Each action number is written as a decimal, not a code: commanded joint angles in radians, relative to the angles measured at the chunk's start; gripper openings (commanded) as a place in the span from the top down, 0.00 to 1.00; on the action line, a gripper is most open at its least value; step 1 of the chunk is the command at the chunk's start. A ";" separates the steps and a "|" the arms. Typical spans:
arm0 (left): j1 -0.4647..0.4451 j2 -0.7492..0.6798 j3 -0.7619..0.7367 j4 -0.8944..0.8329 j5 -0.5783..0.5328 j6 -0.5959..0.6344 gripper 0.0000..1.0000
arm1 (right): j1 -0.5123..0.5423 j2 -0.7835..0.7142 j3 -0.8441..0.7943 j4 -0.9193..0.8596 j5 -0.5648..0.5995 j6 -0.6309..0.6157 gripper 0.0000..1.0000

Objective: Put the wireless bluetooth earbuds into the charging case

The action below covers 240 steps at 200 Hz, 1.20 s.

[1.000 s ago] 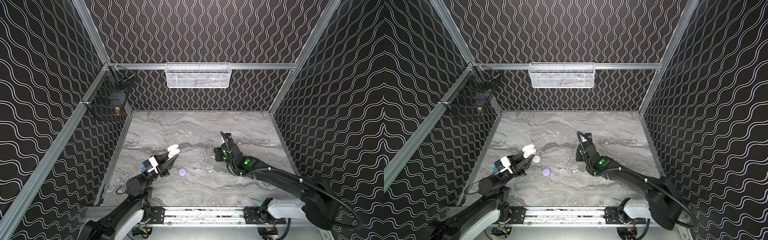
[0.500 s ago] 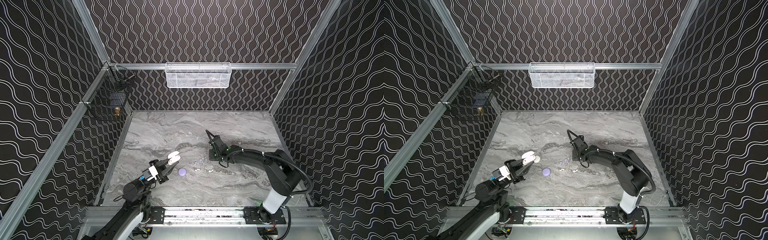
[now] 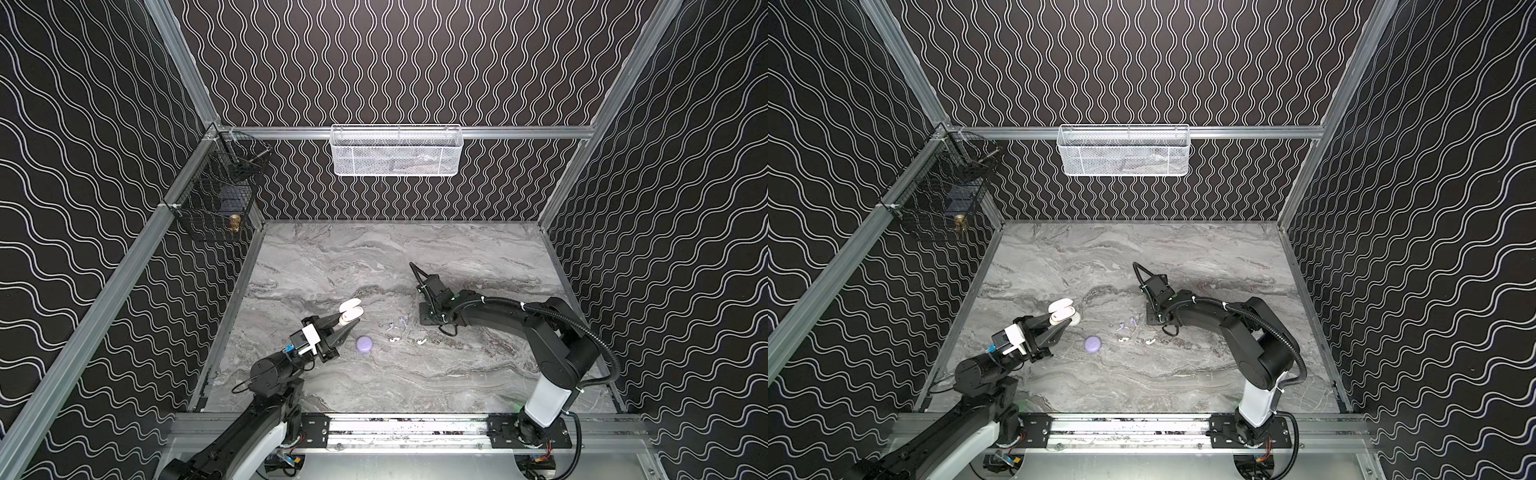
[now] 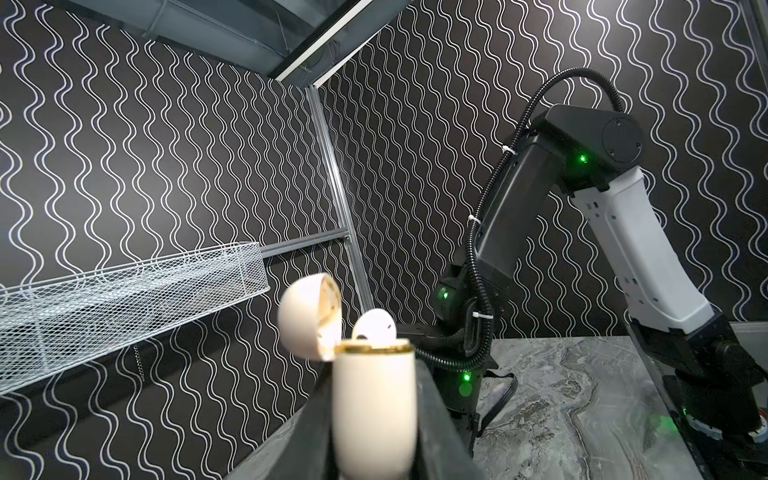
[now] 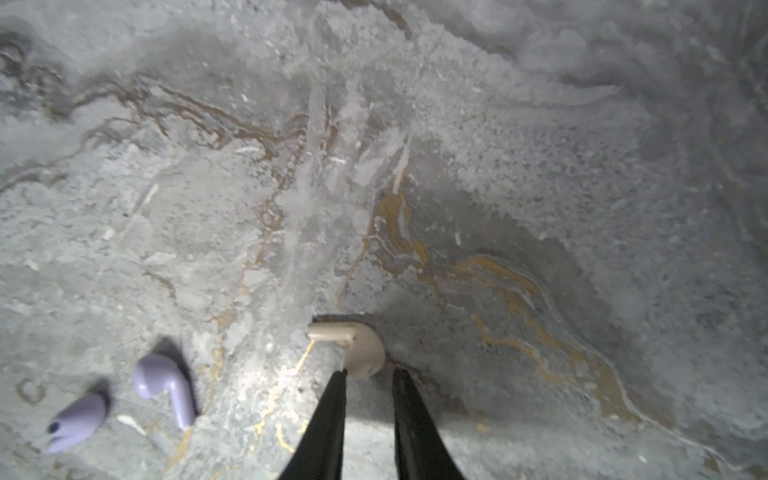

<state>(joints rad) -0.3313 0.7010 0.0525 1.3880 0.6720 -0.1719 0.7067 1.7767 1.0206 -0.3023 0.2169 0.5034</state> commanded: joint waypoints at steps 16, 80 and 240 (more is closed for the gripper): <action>0.002 -0.003 0.008 0.008 -0.016 0.021 1.00 | 0.000 0.029 0.012 -0.033 0.047 -0.010 0.80; 0.002 -0.010 0.009 0.013 -0.009 0.021 1.00 | -0.003 0.063 0.038 -0.033 0.098 -0.006 0.84; 0.008 -0.001 -0.019 0.083 0.002 0.008 1.00 | -0.015 0.024 0.209 -0.122 -0.001 -0.059 0.55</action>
<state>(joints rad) -0.3260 0.6987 0.0387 1.4147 0.6689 -0.1551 0.6926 1.7504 1.1721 -0.3523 0.2672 0.4747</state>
